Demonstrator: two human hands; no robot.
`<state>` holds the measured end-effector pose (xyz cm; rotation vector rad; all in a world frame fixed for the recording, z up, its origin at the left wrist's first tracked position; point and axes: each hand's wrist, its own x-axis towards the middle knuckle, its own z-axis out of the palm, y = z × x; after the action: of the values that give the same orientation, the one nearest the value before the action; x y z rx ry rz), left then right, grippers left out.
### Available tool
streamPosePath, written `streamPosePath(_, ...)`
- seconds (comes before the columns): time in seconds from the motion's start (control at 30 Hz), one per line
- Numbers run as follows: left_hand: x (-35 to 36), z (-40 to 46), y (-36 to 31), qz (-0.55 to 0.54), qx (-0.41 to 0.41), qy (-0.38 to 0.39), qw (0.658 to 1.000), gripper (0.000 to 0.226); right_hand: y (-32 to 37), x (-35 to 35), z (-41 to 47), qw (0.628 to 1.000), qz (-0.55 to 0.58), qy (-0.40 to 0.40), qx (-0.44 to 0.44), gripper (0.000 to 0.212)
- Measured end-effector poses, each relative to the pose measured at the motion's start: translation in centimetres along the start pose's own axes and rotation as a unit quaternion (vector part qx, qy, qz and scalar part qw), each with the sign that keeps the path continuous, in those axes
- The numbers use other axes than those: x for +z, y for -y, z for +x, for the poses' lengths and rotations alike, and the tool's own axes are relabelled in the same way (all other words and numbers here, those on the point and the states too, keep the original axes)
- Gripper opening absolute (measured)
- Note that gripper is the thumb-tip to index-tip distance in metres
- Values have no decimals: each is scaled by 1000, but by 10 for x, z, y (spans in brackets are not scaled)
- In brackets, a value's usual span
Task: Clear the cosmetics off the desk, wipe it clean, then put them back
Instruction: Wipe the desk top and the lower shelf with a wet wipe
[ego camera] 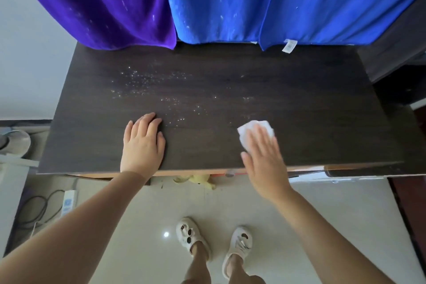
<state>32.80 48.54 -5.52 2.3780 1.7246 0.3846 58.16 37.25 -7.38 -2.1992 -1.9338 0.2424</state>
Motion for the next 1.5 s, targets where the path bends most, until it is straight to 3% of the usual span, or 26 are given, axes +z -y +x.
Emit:
streamPosePath(0.1, -1, 0, 0, -3, -4, -3, 1000, 47, -52, -19, 13, 966, -46, -51, 248, 69)
streamPosePath(0.17, -1, 1, 0, -11, -6, 0, 1000, 47, -26, -18, 33, 956, -56, -70, 280, 59)
streamPosePath(0.23, -1, 0, 0, -22, -6, -3, 1000, 48, 33, -2, 49, 981, -52, -84, 168, 47)
streamPosePath(0.33, -4, 1, 1, -92, -55, -30, 994, 53, 132, 30, 40, 996, -12, -24, -83, 55)
streamPosePath(0.4, -5, 2, 2, -125, -88, -41, 987, 54, 148, 37, 31, 980, -14, 32, -193, 56)
streamPosePath(0.47, -3, 2, 2, -104, -73, -39, 991, 51, 117, 25, 35, 975, -26, 30, -218, 53)
streamPosePath(0.53, -1, 2, 3, -74, -59, -30, 995, 47, 60, 11, 40, 985, -98, 9, -142, 48)
streamPosePath(0.6, 0, 3, 3, -61, -55, -32, 996, 44, -8, -13, 43, 990, -134, -17, 45, 43)
streamPosePath(0.67, 1, 3, 4, -56, -53, -35, 996, 43, -50, -40, 50, 961, -95, -47, 255, 40)
streamPosePath(0.73, 2, 2, 5, -59, -48, -37, 996, 43, -44, -41, 71, 941, -68, -67, 324, 49)
streamPosePath(0.8, 2, 3, 5, -63, -47, -35, 996, 42, 10, -25, 91, 969, -32, -59, 238, 63)
streamPosePath(0.9, 4, 3, 6, -69, -46, -31, 996, 43, 115, 17, 81, 998, 39, -8, 43, 51)
streamPosePath(0.97, 4, 3, 7, -92, -53, -23, 994, 46, 162, 30, 54, 993, 39, 15, -113, 50)
streamPosePath(1.07, 3, 2, 7, -86, -37, -30, 995, 45, 130, 17, 60, 980, 65, 13, -188, 48)
streamPosePath(1.1, 3, 2, 7, -77, -31, -33, 996, 44, 102, 9, 68, 985, 77, 8, -152, 46)
streamPosePath(1.2, 3, 1, 6, -71, -26, -39, 996, 42, 4, -15, 83, 996, 33, -35, 81, 49)
streamPosePath(1.27, 3, 2, 6, -67, -23, -45, 996, 41, -34, -29, 86, 968, 15, -23, 250, 52)
streamPosePath(1.33, 3, 2, 7, -71, -22, -43, 996, 41, -21, -23, 89, 949, 15, -18, 315, 51)
streamPosePath(1.4, 4, 1, 7, -71, -21, -43, 996, 41, 26, -5, 90, 972, 18, -29, 231, 53)
streamPosePath(1.5, 6, 3, 7, -84, -24, -43, 995, 42, 110, 26, 62, 999, -20, -16, -44, 54)
